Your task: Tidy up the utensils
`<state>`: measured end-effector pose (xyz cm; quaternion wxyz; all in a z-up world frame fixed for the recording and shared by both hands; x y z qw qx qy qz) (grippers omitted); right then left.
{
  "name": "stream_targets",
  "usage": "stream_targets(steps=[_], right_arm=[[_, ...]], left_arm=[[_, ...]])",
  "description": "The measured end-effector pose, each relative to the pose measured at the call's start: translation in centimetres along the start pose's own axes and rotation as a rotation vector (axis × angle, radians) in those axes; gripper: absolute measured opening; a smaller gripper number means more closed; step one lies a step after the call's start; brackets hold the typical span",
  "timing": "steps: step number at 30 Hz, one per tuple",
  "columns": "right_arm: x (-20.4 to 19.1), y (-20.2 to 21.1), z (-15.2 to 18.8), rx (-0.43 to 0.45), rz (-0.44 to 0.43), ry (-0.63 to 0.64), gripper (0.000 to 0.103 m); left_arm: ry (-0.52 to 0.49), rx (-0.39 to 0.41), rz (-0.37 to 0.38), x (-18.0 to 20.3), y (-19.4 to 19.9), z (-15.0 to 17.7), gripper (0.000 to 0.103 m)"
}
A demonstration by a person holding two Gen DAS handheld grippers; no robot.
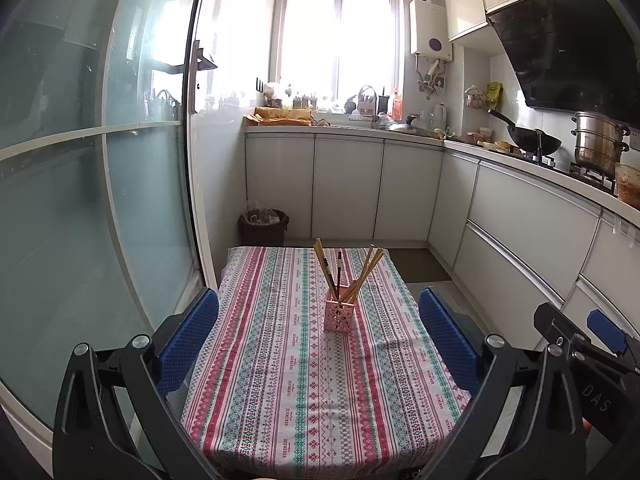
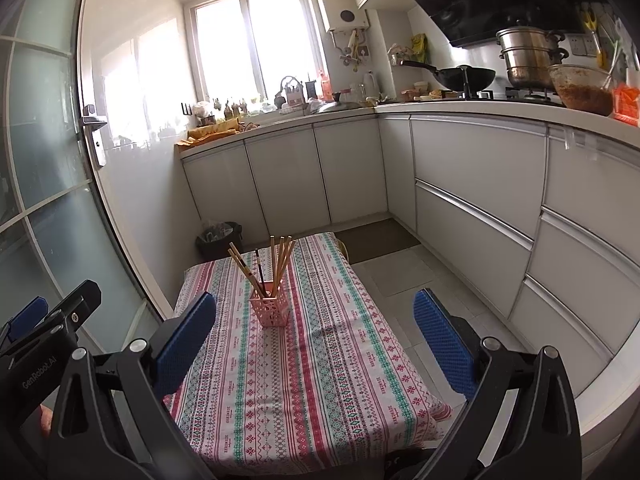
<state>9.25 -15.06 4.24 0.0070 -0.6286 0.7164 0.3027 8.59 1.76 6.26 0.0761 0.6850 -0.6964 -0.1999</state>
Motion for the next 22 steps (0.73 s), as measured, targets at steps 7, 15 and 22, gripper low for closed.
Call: stream_targets(steps=[7,15,22], right_arm=[[0.07,-0.02,0.09,-0.002,-0.002,-0.003,0.096],[0.22,-0.14,0.22,-0.005,-0.003,-0.009,0.096],[0.31,-0.05,0.1,0.0,-0.011,-0.014,0.096]], left_arm=[[-0.002,0.003,0.011,0.08,-0.04,0.06,0.096],[-0.001,0.05,0.018,-0.02,0.61,-0.23,0.094],[0.005,0.012,0.009,-0.09,-0.03,-0.08,0.096]])
Point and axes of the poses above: each gripper's, at about its wrist camera, not at the fingertips, and y roughly against the way its jaws point, x to its right, z to its underside, the point moved 3 cm from there along -y, roughly the way its jaws point, and after that the axes turned 12 degrees about -y, right-handed, at the moved point
